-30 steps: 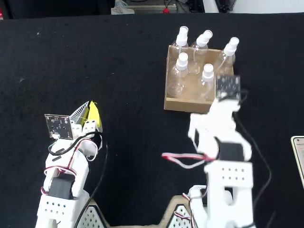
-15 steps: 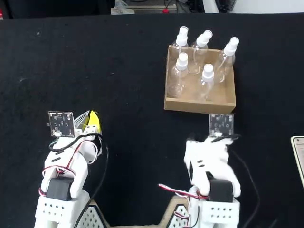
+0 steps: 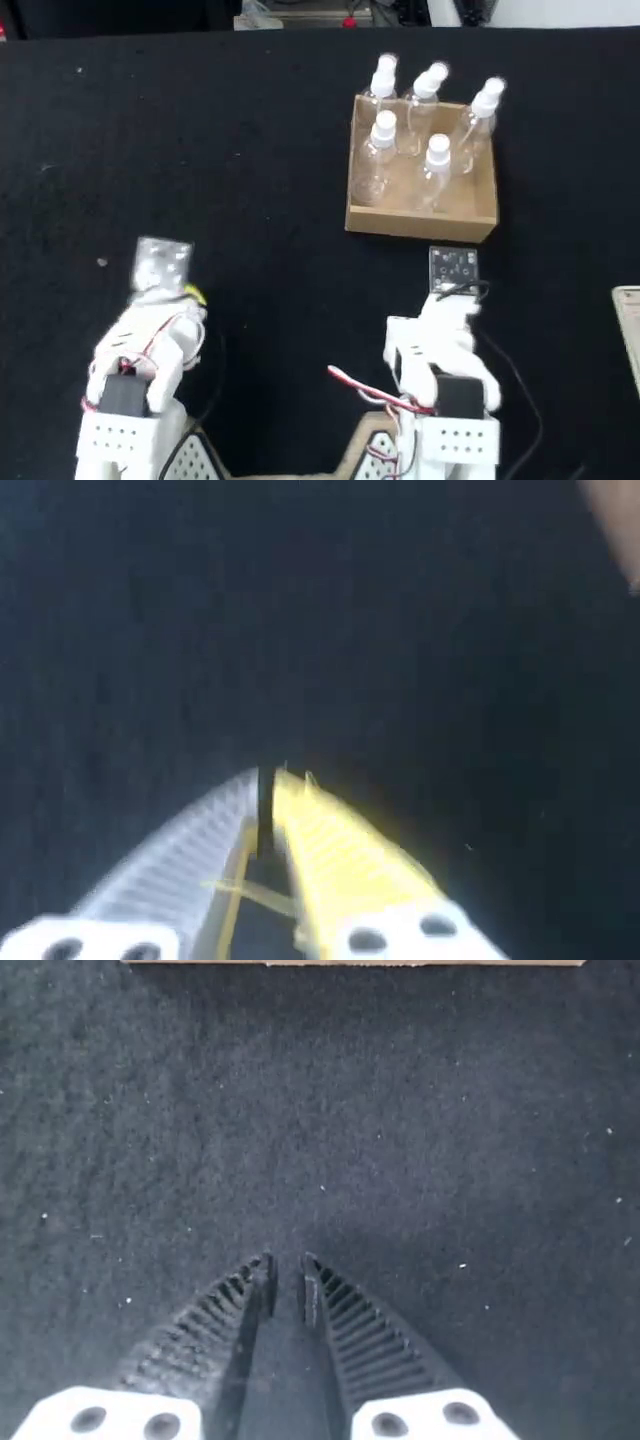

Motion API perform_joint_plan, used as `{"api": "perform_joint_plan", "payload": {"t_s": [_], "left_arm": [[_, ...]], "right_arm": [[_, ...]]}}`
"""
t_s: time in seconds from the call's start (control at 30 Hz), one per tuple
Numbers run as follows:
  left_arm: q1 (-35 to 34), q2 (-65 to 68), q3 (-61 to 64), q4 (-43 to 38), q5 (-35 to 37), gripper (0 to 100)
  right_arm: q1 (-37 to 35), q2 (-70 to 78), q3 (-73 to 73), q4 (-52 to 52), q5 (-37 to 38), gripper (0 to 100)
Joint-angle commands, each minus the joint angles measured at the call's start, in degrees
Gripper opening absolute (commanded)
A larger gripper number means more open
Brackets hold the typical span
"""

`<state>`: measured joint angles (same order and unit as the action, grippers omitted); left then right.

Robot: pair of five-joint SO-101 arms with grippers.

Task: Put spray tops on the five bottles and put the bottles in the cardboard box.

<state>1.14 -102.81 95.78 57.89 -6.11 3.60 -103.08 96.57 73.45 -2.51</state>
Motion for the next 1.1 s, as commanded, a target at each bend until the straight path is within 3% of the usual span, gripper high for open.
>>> {"api": "perform_joint_plan", "payload": {"t_s": [0.0,0.13,0.5,0.73,1.07], "left_arm": [[-0.48,-0.18,1.71,6.68,-3.96,4],[-0.40,-1.41,1.63,15.30,-4.75,3],[-0.57,-1.76,1.63,15.12,-4.48,3],[-11.56,-1.85,1.63,15.12,-4.48,3],[-12.18,-1.67,1.63,15.12,-4.48,3]], "right_arm": [[-0.09,-3.65,0.04,0.44,-0.09,1.9],[0.00,-3.65,0.04,0.44,-0.09,1.9],[0.00,-3.65,0.04,0.44,-0.09,1.9],[5.71,-5.85,-0.04,0.62,-0.09,1.9],[5.89,-5.49,-0.04,0.62,-0.09,1.9]]}}
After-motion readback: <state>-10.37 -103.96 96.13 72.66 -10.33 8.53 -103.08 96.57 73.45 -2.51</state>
